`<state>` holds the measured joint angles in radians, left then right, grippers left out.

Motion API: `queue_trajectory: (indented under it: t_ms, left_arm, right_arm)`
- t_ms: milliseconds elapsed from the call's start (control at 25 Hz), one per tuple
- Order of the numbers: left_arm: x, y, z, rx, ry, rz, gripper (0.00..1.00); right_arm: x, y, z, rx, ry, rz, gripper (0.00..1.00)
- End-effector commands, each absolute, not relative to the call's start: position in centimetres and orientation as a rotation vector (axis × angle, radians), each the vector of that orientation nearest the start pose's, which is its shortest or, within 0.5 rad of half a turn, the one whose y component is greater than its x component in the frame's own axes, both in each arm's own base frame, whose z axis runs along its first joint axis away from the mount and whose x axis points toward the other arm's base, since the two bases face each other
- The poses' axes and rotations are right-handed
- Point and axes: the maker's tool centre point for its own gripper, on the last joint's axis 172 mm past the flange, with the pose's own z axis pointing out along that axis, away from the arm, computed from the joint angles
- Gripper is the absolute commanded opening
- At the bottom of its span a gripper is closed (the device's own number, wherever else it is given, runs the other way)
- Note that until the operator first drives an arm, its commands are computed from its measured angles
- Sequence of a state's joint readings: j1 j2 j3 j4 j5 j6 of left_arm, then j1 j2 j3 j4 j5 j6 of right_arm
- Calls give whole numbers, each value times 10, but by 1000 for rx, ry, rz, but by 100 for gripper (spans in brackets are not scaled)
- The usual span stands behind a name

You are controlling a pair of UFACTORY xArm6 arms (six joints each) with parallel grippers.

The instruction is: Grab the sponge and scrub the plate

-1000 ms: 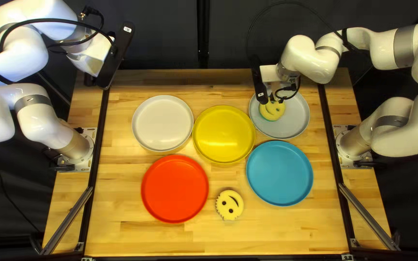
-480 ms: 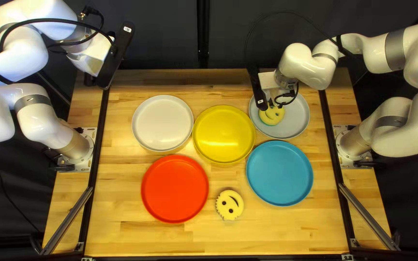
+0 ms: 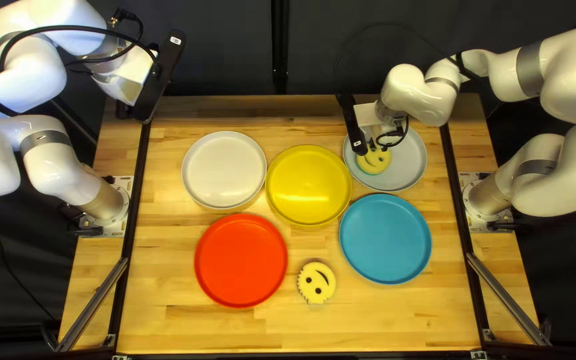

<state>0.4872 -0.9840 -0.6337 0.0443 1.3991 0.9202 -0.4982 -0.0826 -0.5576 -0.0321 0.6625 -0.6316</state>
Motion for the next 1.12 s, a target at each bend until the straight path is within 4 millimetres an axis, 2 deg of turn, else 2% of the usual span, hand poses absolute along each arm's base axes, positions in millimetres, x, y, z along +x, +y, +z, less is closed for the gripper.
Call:
queue_trajectory:
  t_ms: [40,160,280,640,800,880,1000,1120]
  left_arm:
    - [228,133,317,-2889,640,-205,100]
    - [228,133,317,-2889,640,-205,100]
    - [228,133,317,-2889,640,-205,100]
    - [228,133,317,-2889,640,-205,100]
    - [228,133,317,-2889,640,-205,100]
    - [228,133,317,-2889,640,-205,100]
    - [228,133,317,-2889,640,-205,100]
    - [228,133,317,-2889,640,-205,100]
  right_arm:
    - [323,-196,54,-3128,-240,50,0]
    - [322,-204,51,-3125,-229,54,0]
    - [321,-200,48,-3124,-226,56,0]
    - [313,-146,55,-3158,-257,63,0]
    - [309,-130,52,-3169,-274,73,0]
    - [308,-131,49,-3172,-277,80,0]
    - [307,-144,48,-3175,-265,89,0]
    - [308,-166,46,-3173,-247,81,0]
